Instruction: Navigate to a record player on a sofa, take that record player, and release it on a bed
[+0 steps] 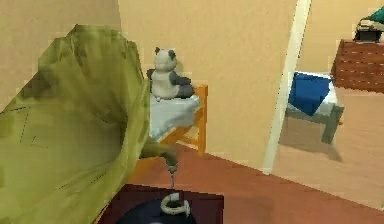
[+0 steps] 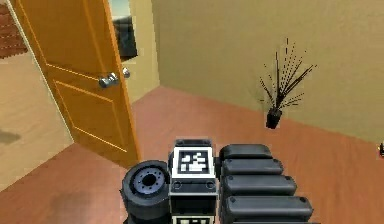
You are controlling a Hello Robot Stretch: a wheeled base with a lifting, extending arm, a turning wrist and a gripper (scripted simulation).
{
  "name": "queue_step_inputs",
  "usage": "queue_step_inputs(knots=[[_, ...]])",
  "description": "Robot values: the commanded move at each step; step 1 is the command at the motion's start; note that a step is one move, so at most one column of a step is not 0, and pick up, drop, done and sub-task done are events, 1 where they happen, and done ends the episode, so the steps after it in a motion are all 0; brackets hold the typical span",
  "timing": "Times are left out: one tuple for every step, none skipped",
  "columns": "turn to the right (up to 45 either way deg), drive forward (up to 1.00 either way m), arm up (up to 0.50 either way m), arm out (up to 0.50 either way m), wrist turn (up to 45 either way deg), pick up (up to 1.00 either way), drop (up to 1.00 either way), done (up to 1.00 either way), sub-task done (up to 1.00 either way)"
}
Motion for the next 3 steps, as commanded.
queue_step_inputs(knots=[[0.0, 0.60, 0.00, 0.00, 0.0, 0.00, 0.00, 0.00, 0.00], [45.0, 0.00, 0.00, 0.00, 0.0, 0.00, 0.00, 0.00, 0.00], [12.0, 0.00, 0.00, 0.00, 0.0, 0.00, 0.00, 0.00, 0.00]])
